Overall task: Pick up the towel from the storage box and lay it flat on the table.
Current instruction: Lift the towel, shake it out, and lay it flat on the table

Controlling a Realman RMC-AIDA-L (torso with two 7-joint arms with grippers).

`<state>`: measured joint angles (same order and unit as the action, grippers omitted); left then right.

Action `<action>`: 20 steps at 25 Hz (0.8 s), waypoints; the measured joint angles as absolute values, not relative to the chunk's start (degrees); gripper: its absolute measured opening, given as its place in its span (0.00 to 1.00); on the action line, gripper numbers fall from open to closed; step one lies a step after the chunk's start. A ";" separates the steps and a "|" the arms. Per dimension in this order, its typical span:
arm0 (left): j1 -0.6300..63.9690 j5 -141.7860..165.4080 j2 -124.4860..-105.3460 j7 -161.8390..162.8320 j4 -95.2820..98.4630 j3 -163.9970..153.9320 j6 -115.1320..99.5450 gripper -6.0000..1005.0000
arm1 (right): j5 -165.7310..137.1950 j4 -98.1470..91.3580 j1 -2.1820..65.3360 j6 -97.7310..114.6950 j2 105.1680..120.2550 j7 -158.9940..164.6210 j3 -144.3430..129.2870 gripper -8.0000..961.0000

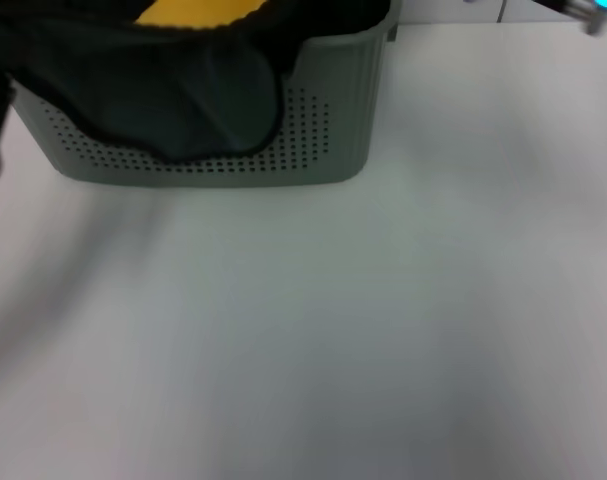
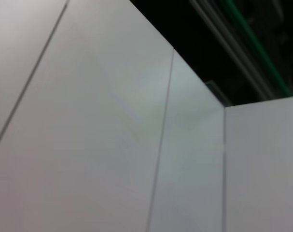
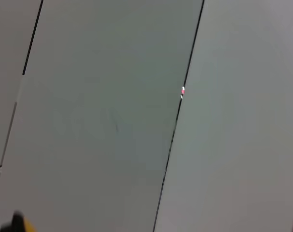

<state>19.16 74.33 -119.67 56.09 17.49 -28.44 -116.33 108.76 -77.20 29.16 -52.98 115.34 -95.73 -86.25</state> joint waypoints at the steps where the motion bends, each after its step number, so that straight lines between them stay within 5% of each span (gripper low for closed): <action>1: 18.87 73.95 -119.61 58.96 19.04 -28.67 -116.51 0.02 | 107.14 -78.01 28.19 -54.26 115.34 -93.73 -84.94 0.12; 20: 11.07 64.45 -119.11 87.79 43.14 -48.75 -116.75 0.02 | 85.88 -97.44 16.27 -76.47 115.31 -71.42 -77.47 0.13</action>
<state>11.07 64.45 -119.11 87.79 43.14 -48.75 -116.75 85.88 -97.44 16.27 -76.47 115.31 -71.42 -77.47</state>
